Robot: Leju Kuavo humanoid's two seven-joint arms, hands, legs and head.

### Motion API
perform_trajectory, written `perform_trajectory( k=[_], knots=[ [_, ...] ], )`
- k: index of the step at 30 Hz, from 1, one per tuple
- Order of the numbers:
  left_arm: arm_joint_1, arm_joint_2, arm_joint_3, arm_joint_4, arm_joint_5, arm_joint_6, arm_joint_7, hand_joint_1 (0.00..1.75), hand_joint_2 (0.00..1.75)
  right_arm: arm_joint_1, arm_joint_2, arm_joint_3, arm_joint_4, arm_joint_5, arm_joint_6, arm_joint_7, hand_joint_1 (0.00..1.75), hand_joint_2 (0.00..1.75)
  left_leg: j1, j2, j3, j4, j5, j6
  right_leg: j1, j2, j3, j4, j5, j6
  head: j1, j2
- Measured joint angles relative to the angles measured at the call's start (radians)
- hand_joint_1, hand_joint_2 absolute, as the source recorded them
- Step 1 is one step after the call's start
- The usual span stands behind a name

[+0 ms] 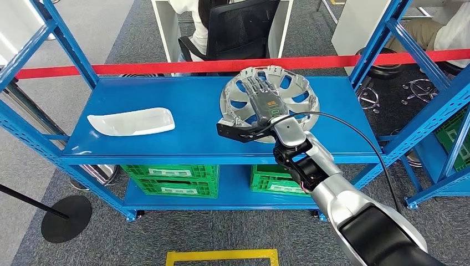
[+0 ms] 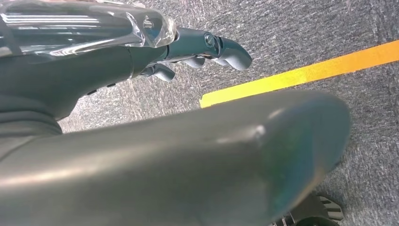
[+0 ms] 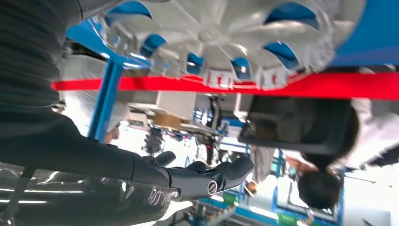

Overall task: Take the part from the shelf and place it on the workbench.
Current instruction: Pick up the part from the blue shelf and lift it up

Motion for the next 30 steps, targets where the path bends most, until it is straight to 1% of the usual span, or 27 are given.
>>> perform_trajectory(
  k=[15,30],
  knots=[
    [0.001,0.004,-0.001,0.0,-0.001,0.0,0.002,0.0,0.0,0.023,-0.006,-0.004,0.076,-0.013,0.008,0.036,0.0,1.75,0.0,0.0,0.0,0.0,0.0,0.0,0.0,0.0,0.0,0.0,0.0,0.0,0.0,0.0],
    [-0.008,0.011,-0.009,0.0,-0.007,0.006,0.008,0.0,0.0,0.011,-0.022,-0.013,0.09,-0.015,0.023,0.036,0.0,1.75,0.0,0.0,0.0,0.0,0.0,0.0,0.0,0.0,0.0,0.0,0.0,0.0,0.0,0.0]
  ],
)
